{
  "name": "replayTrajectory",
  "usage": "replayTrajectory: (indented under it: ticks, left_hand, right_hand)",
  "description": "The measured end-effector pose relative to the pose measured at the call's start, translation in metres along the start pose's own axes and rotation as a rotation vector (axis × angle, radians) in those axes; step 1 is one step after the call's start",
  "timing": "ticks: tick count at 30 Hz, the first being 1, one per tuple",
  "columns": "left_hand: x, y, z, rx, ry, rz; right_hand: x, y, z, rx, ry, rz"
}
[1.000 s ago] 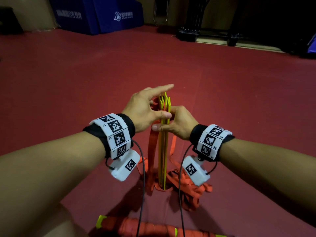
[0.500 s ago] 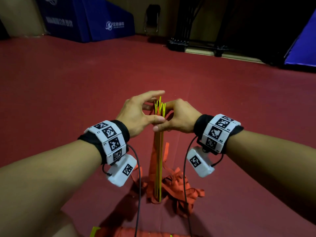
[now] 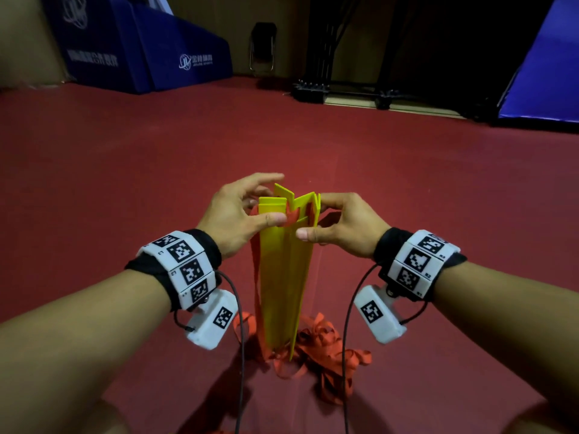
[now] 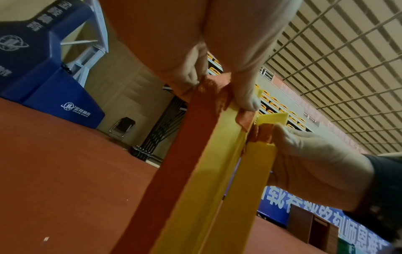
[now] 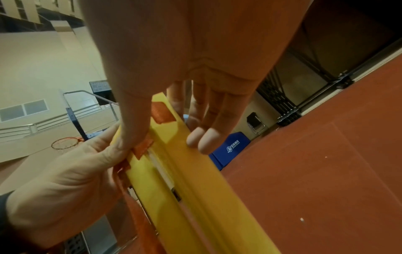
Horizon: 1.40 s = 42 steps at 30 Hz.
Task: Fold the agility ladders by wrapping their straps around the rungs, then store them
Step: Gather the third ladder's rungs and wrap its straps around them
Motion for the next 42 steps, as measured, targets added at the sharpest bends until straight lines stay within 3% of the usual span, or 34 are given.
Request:
replayTrajectory:
  ticks: [13,20,24,33,42]
  left_hand:
    - [0.002,0.006,-0.017,-0.067,0.088,0.042]
    - [-0.007,0.002,-0.041,0.005,0.368,-0.003]
    - [-0.009,0.014,-0.045,0.158,0.406,0.027]
    - [-0.011,0.024,-0.046,0.174,0.327,0.090]
    - [-0.006,0.031,-0.049,0.201,0.251,0.107]
  right_hand:
    - [0.001,0.011,0.004,0.122,-0.068,0.066]
    - [0.006,0.000,0.011,0.160,-0.124,0.061]
    - [0.009,-0.014,0.014,0.049,-0.148,0.037]
    - [0.010,-0.020,0.015,-0.207,-0.149,0.049]
    - [0.011,-0.031,-0.019,0.067,0.050,-0.092]
Point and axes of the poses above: each hand's wrist, its own x-axis towards the middle knuckle, its own z-axis out of the back of the hand, y = z × x, the point moved 9 cm from there along x, towards the middle knuckle, and after that the axes turned 15 degrees about x, right-handed, at the moved point
